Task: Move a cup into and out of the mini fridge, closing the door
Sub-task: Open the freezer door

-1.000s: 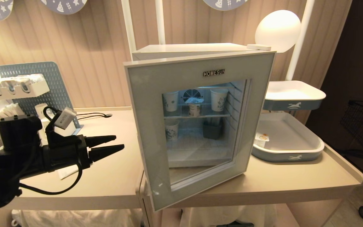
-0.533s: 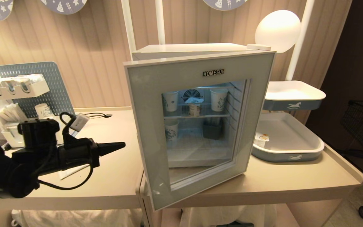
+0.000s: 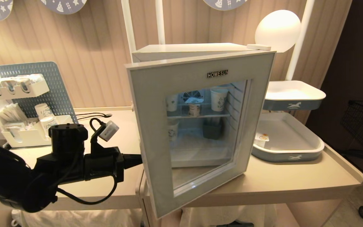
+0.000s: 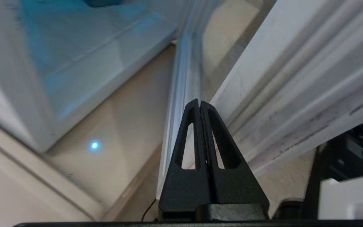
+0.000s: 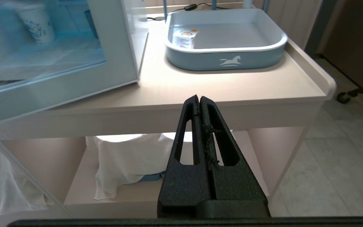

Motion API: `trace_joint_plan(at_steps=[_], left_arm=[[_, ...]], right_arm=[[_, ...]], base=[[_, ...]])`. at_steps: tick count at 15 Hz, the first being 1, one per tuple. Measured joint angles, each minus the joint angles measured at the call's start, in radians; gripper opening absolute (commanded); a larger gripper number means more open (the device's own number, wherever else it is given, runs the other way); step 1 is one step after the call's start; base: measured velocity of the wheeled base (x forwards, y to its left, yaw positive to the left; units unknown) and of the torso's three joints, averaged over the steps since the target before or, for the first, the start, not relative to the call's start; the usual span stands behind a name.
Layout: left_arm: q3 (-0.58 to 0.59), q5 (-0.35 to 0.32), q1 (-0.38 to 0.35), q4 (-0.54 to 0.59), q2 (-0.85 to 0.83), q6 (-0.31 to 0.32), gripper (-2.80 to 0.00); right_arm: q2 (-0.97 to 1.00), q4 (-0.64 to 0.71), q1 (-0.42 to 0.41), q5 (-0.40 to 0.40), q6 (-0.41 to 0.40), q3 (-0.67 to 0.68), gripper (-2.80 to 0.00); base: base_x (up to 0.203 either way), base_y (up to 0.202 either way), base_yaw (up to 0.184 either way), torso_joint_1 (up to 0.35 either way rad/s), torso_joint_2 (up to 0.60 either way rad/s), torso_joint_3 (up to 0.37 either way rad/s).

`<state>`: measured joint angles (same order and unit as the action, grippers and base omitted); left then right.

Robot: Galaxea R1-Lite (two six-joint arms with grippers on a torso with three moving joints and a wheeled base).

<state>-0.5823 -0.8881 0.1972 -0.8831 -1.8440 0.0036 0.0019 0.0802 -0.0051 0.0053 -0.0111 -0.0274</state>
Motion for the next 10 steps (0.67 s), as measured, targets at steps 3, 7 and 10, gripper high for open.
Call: trace_joint_plan(at_steps=[3, 7, 10], left_arm=[[0.041, -0.015, 0.013, 0.002, 0.056, -0.001, -2.8], [0.059, -0.01, 0.121, 0.01, 0.117, -0.011, -2.8], [0.04, 0.015, 0.235, 0.02, 0.139, -0.019, -2.8]], right_arm=[[0.0, 0.0, 0.001, 0.0, 0.0, 0.0, -2.8], [0.0, 0.0, 0.0, 0.0, 0.0, 0.0, -2.8], [0.0, 0.0, 0.001, 0.0, 0.001, 0.0, -2.8]], base=[[0.0, 0.0, 0.0, 0.0, 0.0, 0.0], [0.0, 0.0, 0.0, 0.0, 0.0, 0.0], [0.0, 0.0, 0.0, 0.0, 0.0, 0.0]])
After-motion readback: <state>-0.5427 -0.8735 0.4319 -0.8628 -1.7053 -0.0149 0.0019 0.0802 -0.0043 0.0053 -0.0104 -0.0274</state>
